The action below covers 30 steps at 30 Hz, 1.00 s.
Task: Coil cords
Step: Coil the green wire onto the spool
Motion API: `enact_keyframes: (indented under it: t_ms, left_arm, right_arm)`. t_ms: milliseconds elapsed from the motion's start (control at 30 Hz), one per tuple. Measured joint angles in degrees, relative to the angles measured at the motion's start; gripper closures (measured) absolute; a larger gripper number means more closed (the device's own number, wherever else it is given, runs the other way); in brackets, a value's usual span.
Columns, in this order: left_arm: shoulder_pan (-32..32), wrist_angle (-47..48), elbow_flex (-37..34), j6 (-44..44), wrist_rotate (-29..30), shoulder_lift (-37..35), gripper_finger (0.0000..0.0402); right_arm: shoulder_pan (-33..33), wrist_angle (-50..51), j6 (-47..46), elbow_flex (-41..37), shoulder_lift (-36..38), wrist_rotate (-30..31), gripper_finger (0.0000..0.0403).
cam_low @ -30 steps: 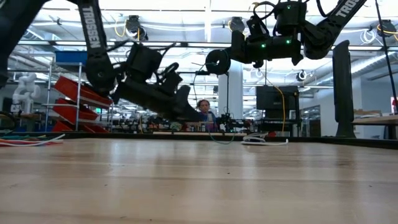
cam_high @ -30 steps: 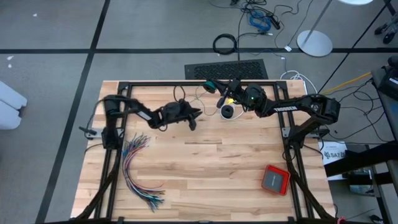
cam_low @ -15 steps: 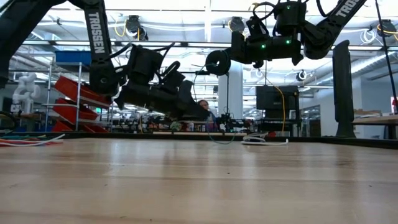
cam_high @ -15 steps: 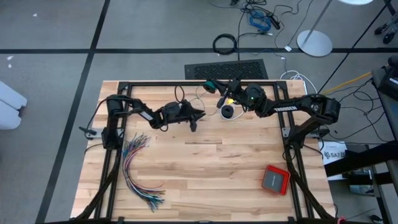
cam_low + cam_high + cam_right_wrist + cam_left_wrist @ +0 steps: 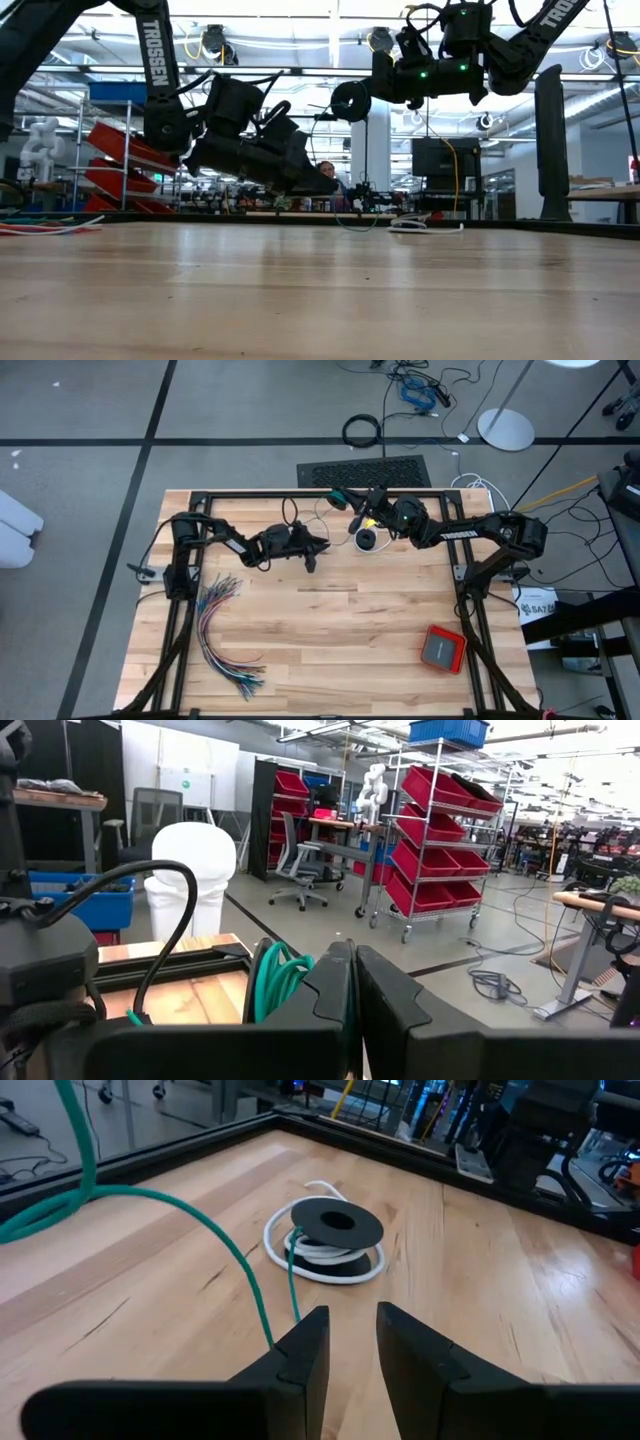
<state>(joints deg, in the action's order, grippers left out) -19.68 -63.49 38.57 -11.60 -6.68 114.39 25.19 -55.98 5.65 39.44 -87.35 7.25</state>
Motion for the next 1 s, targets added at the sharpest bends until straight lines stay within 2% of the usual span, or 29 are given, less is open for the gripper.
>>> enact_keyframes:
  t_ms: [1000]
  left_arm:
    - [0.00,-0.02,0.00,0.02,0.02,0.00,0.0309]
  right_arm:
    - [-0.07,2.78,0.00,0.00,0.00,0.30,0.0394]
